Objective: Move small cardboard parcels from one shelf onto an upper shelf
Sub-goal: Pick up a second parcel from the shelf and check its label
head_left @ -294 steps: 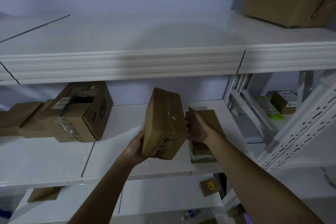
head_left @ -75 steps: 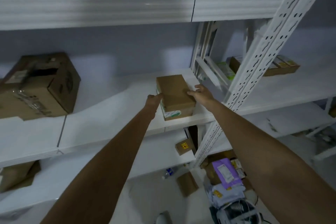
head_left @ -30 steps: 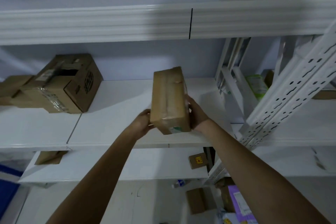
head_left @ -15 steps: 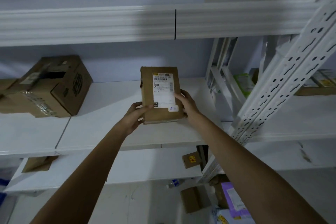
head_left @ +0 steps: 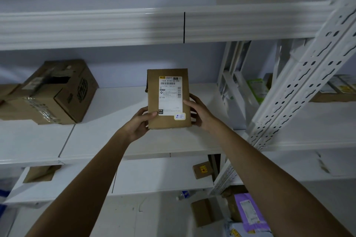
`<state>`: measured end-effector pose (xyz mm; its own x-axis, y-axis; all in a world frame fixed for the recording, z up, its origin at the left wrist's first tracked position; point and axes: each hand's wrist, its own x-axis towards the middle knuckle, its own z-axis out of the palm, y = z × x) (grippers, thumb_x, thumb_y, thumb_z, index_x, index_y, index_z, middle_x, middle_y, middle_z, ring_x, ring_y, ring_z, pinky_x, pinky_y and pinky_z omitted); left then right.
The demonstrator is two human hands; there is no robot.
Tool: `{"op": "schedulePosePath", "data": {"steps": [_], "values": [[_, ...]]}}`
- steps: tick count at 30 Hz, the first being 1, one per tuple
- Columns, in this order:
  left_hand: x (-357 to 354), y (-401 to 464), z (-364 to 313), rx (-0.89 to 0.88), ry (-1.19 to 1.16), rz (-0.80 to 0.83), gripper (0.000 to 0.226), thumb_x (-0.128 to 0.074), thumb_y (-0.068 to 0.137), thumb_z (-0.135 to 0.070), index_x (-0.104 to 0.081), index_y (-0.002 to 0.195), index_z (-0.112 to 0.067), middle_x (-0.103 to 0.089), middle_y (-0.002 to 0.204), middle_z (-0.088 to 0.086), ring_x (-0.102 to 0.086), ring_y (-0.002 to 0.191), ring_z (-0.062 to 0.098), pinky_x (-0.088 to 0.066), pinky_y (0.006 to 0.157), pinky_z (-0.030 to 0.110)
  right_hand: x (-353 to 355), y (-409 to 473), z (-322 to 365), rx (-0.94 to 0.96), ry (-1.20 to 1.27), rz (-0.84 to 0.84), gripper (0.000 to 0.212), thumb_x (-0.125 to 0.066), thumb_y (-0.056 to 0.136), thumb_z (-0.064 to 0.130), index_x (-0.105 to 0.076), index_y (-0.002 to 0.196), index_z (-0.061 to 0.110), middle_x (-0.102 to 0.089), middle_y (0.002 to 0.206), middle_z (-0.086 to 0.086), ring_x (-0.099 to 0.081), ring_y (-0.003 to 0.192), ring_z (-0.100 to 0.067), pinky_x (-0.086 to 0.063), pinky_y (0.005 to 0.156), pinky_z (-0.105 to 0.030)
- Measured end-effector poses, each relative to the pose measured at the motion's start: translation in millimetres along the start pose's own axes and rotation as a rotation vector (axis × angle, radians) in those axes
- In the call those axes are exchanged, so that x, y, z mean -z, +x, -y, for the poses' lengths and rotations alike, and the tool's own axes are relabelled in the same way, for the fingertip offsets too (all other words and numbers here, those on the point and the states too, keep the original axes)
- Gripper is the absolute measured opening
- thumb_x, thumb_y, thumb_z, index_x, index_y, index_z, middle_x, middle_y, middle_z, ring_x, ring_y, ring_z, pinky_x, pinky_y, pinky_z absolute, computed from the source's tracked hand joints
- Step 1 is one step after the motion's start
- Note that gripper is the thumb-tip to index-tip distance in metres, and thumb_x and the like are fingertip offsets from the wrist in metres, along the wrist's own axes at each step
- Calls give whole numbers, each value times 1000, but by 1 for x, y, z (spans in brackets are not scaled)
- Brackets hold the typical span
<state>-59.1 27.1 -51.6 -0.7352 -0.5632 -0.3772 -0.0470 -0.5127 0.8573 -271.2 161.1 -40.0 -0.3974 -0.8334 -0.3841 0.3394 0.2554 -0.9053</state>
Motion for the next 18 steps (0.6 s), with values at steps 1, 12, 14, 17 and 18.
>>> {"op": "schedulePosePath", "data": {"steps": [1,12,14,17,18], "values": [[-1,-2,0,-1,18,16,112,-96,52,-25,-42,148,-11,-57,144,16,-51,136,37,-35,118,51,1,-1,0,4,21,-1,62,-75,82,41,-50,139,42,-68,121,-8,-64,103,-27,-52,77,-37],[-17,-40,-3,-86,49,-132,65,-74,83,-35,-51,143,-21,-62,140,9,-55,131,34,-40,113,55,-6,-26,-5,44,-11,63,58,-76,83,34,-52,136,38,-69,122,-13,-64,109,-33,-52,96,-51],[-9,-56,3,-96,42,-153,67,-76,82,-34,-51,142,-20,-61,141,10,-54,132,34,-40,113,55,-15,-34,-8,52,-19,88,59,-77,81,35,-52,135,38,-70,116,-10,-64,104,-31,-53,88,-46],[8,-82,9,-118,30,-153,81,-82,72,-38,-50,144,-20,-62,140,10,-54,133,35,-40,112,56,-37,-48,-14,61,-54,123,64,-79,78,39,-50,136,40,-70,117,-11,-64,102,-31,-52,82,-42],[16,-91,9,-126,27,-158,82,-82,71,-38,-50,144,-20,-62,140,10,-53,134,35,-40,112,56,-45,-52,-16,61,-58,135,66,-79,78,39,-49,137,40,-70,119,-12,-64,104,-32,-52,82,-42]]}}
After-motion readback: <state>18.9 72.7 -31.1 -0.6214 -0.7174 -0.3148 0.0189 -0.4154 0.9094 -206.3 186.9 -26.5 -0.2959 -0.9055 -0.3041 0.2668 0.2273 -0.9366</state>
